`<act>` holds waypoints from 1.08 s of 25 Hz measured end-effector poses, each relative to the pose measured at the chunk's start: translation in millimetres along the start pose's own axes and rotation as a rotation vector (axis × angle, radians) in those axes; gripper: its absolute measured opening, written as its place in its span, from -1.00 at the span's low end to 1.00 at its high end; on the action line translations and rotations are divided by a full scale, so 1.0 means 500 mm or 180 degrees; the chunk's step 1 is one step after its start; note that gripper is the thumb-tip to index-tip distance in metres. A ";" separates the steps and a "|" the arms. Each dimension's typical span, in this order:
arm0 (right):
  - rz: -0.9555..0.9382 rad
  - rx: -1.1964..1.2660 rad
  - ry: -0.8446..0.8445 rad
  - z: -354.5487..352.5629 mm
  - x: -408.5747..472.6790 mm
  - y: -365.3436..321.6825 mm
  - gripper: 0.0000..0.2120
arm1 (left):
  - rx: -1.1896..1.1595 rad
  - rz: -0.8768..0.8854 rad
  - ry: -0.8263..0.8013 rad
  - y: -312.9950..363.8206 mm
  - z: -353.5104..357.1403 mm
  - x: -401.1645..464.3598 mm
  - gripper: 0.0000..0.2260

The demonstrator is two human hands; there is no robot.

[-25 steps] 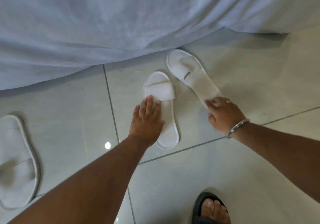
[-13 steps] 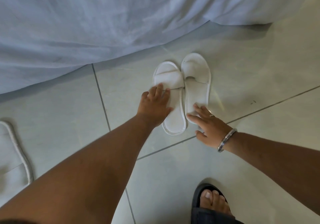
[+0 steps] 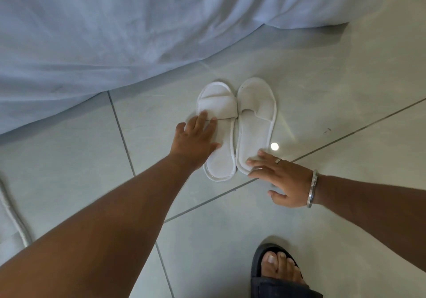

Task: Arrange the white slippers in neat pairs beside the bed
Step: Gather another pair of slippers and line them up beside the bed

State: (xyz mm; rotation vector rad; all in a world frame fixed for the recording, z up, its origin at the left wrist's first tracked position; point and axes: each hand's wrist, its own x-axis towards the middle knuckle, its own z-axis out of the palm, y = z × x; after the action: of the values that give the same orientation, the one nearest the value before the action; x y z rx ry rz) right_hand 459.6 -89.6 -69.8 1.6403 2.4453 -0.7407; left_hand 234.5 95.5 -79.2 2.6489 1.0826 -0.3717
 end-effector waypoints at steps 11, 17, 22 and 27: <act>0.1354 -0.0513 0.0460 -0.012 0.136 -0.143 -0.30 | 0.0596 0.1461 -0.0179 0.083 -0.131 0.242 -0.56; 0.1248 -0.0674 0.0279 -0.001 0.125 -0.123 -0.29 | 0.0984 0.1455 -0.0585 0.017 -0.137 0.250 -0.55; 0.0781 -0.0819 0.0320 0.008 0.089 -0.062 -0.31 | 0.1078 0.1234 -0.0510 -0.061 -0.135 0.198 -0.48; 0.0406 -0.1008 0.0298 -0.013 0.052 0.082 -0.43 | 0.1009 0.1160 -0.0234 -0.110 -0.124 0.114 -0.44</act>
State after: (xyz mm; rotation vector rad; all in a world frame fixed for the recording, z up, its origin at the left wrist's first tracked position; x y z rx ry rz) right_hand 486.8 -52.6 -87.2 1.7150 2.3396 -0.2482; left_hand 243.1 190.6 -47.4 3.0011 0.5348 -0.5980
